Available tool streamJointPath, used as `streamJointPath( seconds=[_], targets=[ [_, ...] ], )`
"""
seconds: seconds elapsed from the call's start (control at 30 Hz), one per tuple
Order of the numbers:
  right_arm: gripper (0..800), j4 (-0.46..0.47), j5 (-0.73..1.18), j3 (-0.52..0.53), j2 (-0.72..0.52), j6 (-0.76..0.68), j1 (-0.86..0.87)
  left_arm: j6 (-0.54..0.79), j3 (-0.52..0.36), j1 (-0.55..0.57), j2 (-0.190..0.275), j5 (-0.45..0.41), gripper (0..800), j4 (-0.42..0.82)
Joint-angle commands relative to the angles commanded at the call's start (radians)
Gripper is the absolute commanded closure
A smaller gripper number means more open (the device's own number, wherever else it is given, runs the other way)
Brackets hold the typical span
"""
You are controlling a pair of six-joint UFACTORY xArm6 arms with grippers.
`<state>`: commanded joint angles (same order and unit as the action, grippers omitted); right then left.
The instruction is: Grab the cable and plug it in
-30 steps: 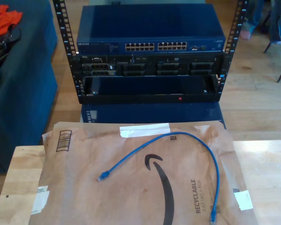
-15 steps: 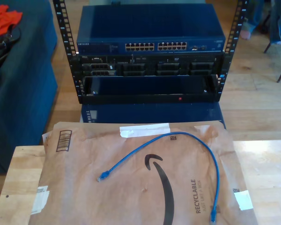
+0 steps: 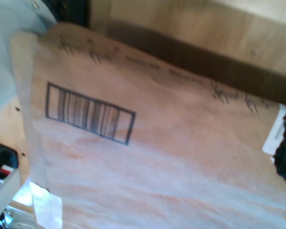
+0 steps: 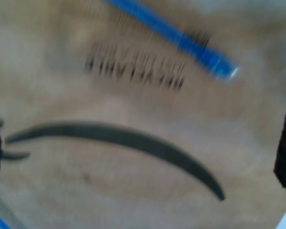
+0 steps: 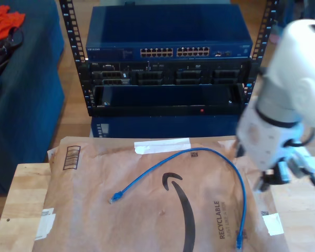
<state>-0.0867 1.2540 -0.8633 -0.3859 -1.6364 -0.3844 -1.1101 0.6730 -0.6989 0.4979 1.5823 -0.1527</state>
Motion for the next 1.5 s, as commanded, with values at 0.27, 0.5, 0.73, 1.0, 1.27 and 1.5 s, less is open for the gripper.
streamJointPath(
  seconds=[0.27, 0.5, 0.73, 1.0, 1.27, 1.5],
  targets=[
    [4, 0.003, -0.187, -0.06, 0.178, -0.054, -0.23, -0.081, -0.012, 0.063, -0.005, -0.003, 0, -0.049],
    [4, 0.005, -0.305, -0.097, 0.342, -0.074, -0.336, -0.083, -0.012, 0.063, -0.043, -0.012, 0, -0.049],
    [7, 0.006, -0.434, -0.141, 0.496, -0.078, -0.364, -0.083, -0.012, 0.074, -0.12, -0.083, 0, -0.049],
    [24, 0.008, -0.445, -0.232, 0.641, -0.068, -0.364, -0.11, -0.014, 0.121, -0.138, -0.11, 0, -0.049],
    [48, 0.011, -0.445, -0.281, 0.701, -0.031, -0.361, -0.11, -0.014, 0.123, -0.144, -0.11, 0, -0.049],
    [204, 0.018, -0.462, -0.29, 0.712, -0.028, -0.354, -0.11, -0.015, 0.123, -0.144, -0.11, 0, -0.051]
  ],
)
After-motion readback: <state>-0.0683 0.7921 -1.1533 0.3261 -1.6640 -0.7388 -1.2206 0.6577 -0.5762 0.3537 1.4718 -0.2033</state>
